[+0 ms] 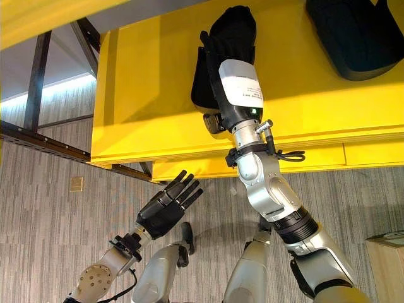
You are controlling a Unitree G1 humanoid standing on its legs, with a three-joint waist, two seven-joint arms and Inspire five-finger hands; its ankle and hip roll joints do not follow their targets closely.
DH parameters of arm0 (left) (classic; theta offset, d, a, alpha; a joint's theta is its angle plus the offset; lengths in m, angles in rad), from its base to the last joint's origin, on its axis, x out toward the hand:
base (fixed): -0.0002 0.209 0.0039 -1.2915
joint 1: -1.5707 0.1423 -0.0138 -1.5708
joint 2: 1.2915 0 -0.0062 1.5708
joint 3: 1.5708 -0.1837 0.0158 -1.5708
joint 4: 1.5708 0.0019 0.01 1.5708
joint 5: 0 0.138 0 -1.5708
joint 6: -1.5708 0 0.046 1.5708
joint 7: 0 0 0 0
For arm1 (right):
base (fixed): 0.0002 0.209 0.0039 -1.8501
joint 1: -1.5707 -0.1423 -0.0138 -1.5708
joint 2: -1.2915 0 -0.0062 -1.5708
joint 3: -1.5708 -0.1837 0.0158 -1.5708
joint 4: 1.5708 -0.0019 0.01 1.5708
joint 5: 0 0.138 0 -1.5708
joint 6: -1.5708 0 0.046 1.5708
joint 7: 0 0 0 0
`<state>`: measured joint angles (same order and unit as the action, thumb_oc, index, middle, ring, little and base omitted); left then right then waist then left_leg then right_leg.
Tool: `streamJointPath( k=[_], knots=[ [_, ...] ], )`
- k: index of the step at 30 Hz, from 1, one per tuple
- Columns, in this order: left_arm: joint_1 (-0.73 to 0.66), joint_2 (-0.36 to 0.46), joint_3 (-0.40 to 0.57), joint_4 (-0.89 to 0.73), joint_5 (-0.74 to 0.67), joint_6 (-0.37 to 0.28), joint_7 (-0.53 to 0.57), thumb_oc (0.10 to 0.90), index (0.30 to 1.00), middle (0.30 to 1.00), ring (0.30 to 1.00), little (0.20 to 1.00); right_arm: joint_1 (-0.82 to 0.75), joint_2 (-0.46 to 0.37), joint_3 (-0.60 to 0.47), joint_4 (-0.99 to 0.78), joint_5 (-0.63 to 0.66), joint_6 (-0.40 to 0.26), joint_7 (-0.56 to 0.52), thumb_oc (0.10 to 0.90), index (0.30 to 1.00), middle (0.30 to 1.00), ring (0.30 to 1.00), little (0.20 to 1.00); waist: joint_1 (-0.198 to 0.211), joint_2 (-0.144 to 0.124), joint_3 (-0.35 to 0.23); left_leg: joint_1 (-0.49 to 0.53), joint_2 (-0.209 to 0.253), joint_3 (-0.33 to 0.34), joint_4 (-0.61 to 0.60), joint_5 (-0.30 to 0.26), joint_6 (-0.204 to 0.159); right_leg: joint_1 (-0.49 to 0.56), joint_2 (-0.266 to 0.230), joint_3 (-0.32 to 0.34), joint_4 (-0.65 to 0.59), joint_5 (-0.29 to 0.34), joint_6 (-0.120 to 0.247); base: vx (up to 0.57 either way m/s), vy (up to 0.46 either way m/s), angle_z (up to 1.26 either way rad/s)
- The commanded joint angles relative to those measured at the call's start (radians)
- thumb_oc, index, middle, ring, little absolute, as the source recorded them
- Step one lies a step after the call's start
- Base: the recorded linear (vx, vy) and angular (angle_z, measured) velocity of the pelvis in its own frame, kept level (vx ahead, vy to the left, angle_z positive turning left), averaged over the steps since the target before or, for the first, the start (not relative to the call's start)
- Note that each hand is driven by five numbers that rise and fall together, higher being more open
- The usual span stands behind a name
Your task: Move parts from the plastic box to the shelf.
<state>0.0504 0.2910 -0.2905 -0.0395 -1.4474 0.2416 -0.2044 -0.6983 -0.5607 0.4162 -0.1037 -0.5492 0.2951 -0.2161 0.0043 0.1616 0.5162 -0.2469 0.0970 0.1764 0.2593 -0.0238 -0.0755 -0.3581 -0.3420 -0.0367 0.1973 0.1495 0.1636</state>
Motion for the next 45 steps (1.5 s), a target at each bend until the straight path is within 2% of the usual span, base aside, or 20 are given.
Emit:
streamJointPath(
  k=[1,19,33,45],
  knots=[
    [0.015,0.006,0.006,-0.189,-0.038,0.007,-0.06,0.9,1.0,1.0,1.0,1.0,-0.204,0.001,-0.041,-0.096,-0.059,-0.033,-0.052,0.9,1.0,1.0,1.0,1.0,0.014,0.025,-0.002,-0.017,-0.029,-0.022,0.043,-0.045,0.048,0.026,0.009,-0.002,0.203,-0.215,-0.038,-0.01,-0.05,-0.01],
    [0.014,0.009,0.005,-0.191,-0.031,0.02,-0.075,0.9,1.0,1.0,1.0,1.0,-0.18,-0.045,-0.077,-0.137,-0.054,-0.026,-0.03,0.9,1.0,1.0,1.0,1.0,-0.013,0.02,0.004,-0.031,-0.015,-0.012,0.048,-0.045,0.044,-0.016,0.039,0.016,0.235,-0.232,-0.05,0.0,-0.016,-0.01],
    [0.016,0.007,0.006,-0.186,-0.041,0.019,-0.081,0.9,1.0,1.0,1.0,1.0,-0.188,-0.08,-0.095,-0.14,-0.032,-0.036,-0.045,0.9,1.0,1.0,1.0,1.0,-0.03,0.036,0.004,-0.023,-0.017,-0.007,0.043,-0.046,0.043,-0.03,0.043,0.026,0.252,-0.244,-0.057,0.0,0.001,-0.02],
    [0.016,0.009,0.009,-0.192,-0.043,0.018,-0.08,0.9,1.0,1.0,1.0,1.0,-0.197,-0.089,-0.086,-0.153,-0.048,-0.03,-0.024,0.9,1.0,1.0,1.0,1.0,-0.034,0.048,0.004,-0.066,-0.02,-0.003,0.059,-0.05,0.045,-0.089,0.05,0.038,0.284,-0.254,-0.064,-0.01,-0.003,-0.03]
  ],
)
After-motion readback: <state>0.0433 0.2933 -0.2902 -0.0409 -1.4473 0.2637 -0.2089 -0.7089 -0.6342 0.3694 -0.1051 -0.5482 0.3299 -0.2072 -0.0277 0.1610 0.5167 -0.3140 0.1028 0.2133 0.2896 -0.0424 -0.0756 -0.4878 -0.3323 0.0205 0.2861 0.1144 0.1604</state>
